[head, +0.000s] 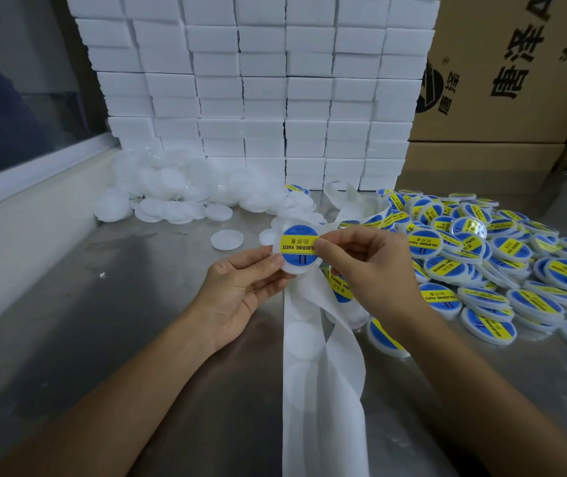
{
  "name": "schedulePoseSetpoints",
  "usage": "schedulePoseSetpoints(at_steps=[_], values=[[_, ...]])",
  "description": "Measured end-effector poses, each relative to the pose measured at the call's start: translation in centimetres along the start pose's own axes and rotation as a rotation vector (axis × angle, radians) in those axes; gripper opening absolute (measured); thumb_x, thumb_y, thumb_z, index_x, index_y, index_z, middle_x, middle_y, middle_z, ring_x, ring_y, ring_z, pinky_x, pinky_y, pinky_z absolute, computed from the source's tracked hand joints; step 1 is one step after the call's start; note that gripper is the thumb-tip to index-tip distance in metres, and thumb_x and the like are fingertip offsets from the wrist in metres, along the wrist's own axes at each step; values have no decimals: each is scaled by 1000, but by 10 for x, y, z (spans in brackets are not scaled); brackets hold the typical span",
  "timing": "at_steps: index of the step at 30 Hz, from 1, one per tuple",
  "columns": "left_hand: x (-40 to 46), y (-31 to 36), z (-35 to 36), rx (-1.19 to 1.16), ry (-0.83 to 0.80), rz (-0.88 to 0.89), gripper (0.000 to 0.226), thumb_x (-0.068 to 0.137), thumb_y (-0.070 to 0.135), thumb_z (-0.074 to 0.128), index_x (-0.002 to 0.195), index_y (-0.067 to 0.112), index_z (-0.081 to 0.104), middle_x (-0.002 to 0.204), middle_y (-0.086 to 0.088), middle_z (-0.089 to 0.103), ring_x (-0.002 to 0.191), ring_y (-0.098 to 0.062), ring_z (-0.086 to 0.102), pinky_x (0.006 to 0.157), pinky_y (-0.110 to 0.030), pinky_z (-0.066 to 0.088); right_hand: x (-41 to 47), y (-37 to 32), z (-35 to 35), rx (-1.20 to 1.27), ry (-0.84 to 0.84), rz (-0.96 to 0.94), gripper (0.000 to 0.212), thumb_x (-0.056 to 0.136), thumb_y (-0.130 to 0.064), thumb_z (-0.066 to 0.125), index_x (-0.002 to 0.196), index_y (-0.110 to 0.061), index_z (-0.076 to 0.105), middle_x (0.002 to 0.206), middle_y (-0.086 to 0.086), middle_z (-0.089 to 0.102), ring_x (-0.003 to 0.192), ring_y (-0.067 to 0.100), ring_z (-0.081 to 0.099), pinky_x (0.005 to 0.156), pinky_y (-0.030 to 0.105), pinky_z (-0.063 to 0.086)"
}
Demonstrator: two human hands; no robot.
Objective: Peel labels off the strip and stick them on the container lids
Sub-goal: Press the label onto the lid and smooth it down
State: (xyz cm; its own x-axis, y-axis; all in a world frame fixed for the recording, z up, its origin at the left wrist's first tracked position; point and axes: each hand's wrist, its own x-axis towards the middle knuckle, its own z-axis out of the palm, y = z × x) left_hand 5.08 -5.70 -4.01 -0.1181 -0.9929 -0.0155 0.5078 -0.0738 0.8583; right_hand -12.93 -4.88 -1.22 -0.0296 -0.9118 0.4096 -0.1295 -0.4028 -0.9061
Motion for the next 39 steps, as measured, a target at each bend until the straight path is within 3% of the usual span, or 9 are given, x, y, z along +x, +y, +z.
schedulePoseSetpoints(at_steps=[4,13,25,31,36,39], values=[[0,0,0,-1,6,-1,18,68,7,72,84,8,78,93,-14,76,77,-19,73,63,-24,57,-1,1,1,-26,1,-11,10,83,-12,75,76,-19,75,75,3,74,72,32,68,64,40,57],[-1,0,-1,16,-3,4,20,65,10,74,84,10,80,95,-14,75,81,-20,74,64,-23,56,-2,-1,2,-61,3,-11,8,83,-12,75,77,-17,75,74,5,74,73,38,65,62,45,56],[-1,0,2,4,17,9,15,64,6,73,77,10,79,89,-13,76,76,-19,73,61,-22,56,-1,2,1,-81,1,-39,9,82,-12,76,75,-19,74,71,5,73,62,36,62,58,44,55],[0,-1,2,16,23,18,17,65,6,73,81,9,78,90,-14,76,77,-19,73,61,-23,56,-1,4,2,-145,-7,-72,10,82,-12,75,76,-20,75,71,-2,73,58,23,62,58,38,54],[1,-2,1,26,18,29,16,64,6,73,79,10,78,90,-13,76,79,-19,73,62,-22,56,-3,8,2,-402,38,-206,3,83,-18,75,84,-20,77,71,-17,68,62,7,60,55,16,50],[2,-2,1,36,7,26,24,64,6,74,87,6,75,91,-14,75,80,-20,74,63,-22,56,-5,9,4,-563,88,-332,4,84,-19,74,87,-18,77,75,-13,69,61,9,59,59,26,52]])
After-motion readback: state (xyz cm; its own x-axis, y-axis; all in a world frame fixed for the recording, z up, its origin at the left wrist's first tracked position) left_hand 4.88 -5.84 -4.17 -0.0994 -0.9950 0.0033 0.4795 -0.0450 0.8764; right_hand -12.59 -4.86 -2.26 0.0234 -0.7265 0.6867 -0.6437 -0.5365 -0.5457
